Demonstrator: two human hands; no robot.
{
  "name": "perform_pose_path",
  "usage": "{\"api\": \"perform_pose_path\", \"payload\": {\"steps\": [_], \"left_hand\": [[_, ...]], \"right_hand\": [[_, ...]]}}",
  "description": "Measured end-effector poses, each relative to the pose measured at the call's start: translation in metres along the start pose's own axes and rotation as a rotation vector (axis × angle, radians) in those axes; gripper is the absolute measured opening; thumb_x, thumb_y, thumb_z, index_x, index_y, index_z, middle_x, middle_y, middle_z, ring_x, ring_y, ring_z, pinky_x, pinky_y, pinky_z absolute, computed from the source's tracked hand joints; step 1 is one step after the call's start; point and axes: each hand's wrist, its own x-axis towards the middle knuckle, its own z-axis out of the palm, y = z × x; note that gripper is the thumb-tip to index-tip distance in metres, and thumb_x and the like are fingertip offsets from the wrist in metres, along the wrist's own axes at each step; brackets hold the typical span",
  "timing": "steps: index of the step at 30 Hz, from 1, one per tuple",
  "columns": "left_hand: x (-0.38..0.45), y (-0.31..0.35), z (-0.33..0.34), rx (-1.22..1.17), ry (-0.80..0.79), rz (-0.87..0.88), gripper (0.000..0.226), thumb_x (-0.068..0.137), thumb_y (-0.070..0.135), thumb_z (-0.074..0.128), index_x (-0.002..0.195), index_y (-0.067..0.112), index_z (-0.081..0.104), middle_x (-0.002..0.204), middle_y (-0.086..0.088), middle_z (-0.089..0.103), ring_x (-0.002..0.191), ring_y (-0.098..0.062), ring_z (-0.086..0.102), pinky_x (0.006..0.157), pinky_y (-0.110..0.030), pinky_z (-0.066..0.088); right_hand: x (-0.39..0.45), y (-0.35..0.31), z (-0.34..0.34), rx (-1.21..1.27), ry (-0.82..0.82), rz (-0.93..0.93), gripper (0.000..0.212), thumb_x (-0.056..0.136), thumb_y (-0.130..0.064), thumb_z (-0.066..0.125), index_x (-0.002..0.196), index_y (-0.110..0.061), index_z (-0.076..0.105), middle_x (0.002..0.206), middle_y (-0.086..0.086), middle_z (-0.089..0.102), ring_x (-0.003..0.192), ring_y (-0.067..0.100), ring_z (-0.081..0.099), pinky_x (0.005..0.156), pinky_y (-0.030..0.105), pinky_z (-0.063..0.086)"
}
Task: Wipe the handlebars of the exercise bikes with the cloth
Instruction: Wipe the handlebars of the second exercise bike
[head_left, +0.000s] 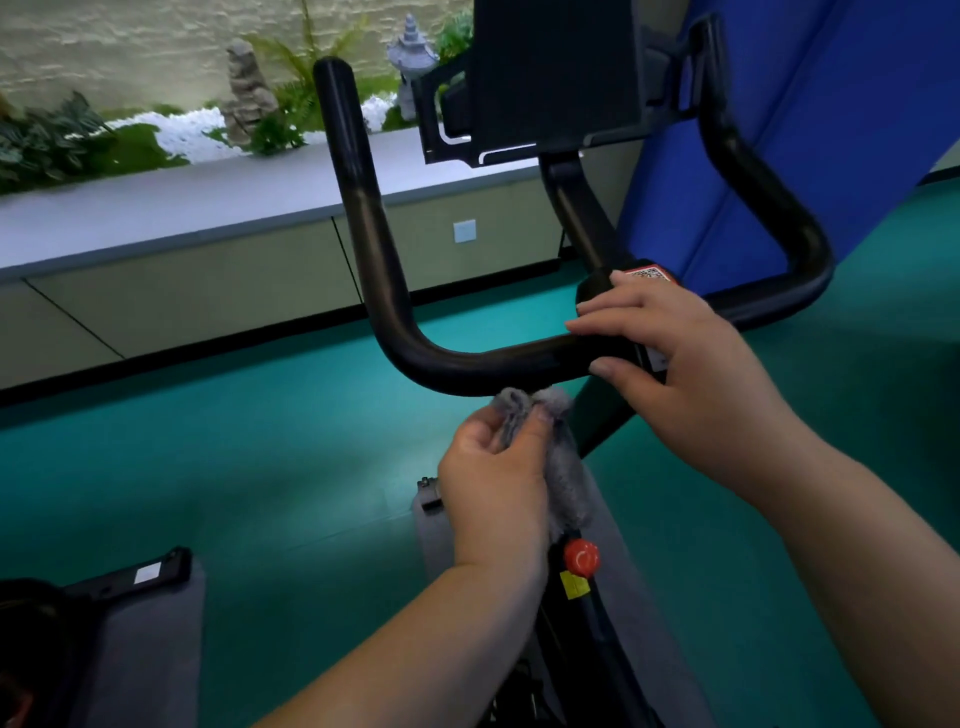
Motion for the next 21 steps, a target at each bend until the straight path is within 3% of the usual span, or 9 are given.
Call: {"api": "perform_pose_path", "payload": {"steps": [7,13,14,17,21], "left_hand": [[-0.002,-0.009,0.048,-0.096,-0.077,-0.114,0.022,0.081,0.010,0.071,0.101,0.003,0.067,0.094,-0.010,0.073,0.082,-0.018,0.068,0.081,-0.032,0.055],[-0.002,0.000,0.028,-0.174,-0.057,-0.176,0.018,0.081,0.012,0.070,0.098,0.006,0.069,0.095,-0.018,0.071,0.094,-0.038,0.067,0.088,-0.051,0.052],[-0.003,0.003,0.021,-0.190,-0.034,-0.175,0.018,0.081,0.011,0.069,0.098,0.006,0.069,0.095,-0.019,0.071,0.092,-0.037,0.067,0.087,-0.050,0.052],[-0.006,0.013,-0.002,-0.265,0.017,-0.118,0.017,0.081,0.004,0.065,0.099,0.004,0.067,0.091,-0.014,0.071,0.079,-0.023,0.068,0.075,-0.033,0.053],[-0.003,0.030,-0.032,-0.470,0.041,-0.064,0.026,0.083,0.001,0.060,0.109,-0.001,0.064,0.097,-0.010,0.068,0.080,-0.015,0.063,0.084,-0.030,0.047]], "right_hand": [[-0.001,0.005,0.001,0.014,0.021,-0.018,0.040,0.079,0.007,0.059,0.112,-0.013,0.068,0.110,-0.009,0.062,0.127,0.008,0.041,0.107,0.007,0.018],[0.000,0.006,0.003,0.001,0.036,-0.035,0.037,0.079,0.002,0.056,0.109,-0.013,0.069,0.108,-0.006,0.065,0.125,0.009,0.043,0.108,0.009,0.020],[0.000,0.006,0.004,0.004,0.034,-0.033,0.036,0.079,0.003,0.057,0.109,-0.013,0.069,0.109,-0.005,0.066,0.125,0.010,0.043,0.108,0.010,0.020],[-0.001,0.006,0.004,0.009,0.028,-0.024,0.037,0.080,0.007,0.059,0.110,-0.013,0.069,0.109,-0.005,0.066,0.126,0.011,0.043,0.109,0.011,0.019],[-0.001,0.005,0.003,0.005,0.035,-0.015,0.038,0.080,0.009,0.059,0.110,-0.013,0.069,0.110,-0.005,0.066,0.125,0.009,0.042,0.107,0.006,0.017]]}}
